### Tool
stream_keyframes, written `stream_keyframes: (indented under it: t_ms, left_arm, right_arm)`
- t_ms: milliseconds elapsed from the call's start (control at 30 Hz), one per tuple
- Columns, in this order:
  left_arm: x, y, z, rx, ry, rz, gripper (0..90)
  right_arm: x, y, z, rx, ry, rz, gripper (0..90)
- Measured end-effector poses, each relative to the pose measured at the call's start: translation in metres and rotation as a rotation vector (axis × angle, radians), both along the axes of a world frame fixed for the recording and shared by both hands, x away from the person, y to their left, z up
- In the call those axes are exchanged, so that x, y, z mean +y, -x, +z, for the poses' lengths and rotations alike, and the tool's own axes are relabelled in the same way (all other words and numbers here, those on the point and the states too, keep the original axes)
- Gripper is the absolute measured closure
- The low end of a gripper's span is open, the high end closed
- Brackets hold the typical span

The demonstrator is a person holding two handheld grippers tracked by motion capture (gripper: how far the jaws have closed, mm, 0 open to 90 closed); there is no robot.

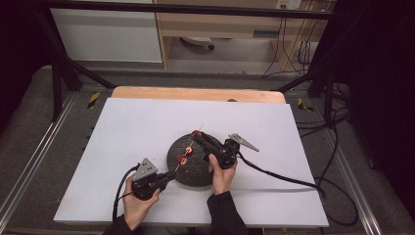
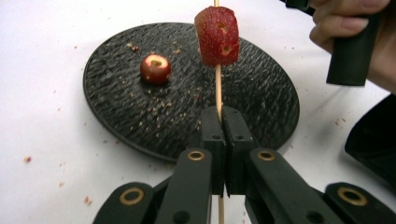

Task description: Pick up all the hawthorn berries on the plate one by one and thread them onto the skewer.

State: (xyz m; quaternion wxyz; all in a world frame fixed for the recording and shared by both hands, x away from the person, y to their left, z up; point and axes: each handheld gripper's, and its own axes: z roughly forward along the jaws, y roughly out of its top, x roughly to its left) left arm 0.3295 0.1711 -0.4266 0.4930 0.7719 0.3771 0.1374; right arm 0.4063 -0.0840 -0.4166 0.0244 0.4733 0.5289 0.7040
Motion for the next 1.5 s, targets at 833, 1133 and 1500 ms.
stream_keyframes:
  t_ms: [833, 1133, 1500]
  left_arm:
    - [-0.014, -0.024, 0.014, -0.020, 0.018, -0.033, 88.6]
    - [-0.004, -0.021, 0.011, -0.014, 0.002, -0.038, 88.6]
    - [0.024, -0.016, 0.004, 0.018, -0.029, -0.020, 88.5]
  right_arm:
    - [0.001, 0.011, -0.002, -0.006, 0.047, 0.028, 61.2]
    - [-0.006, 0.012, 0.005, -0.023, 0.143, 0.043, 44.8]
    - [-0.013, 0.010, 0.004, 0.024, 0.378, 0.146, 12.3]
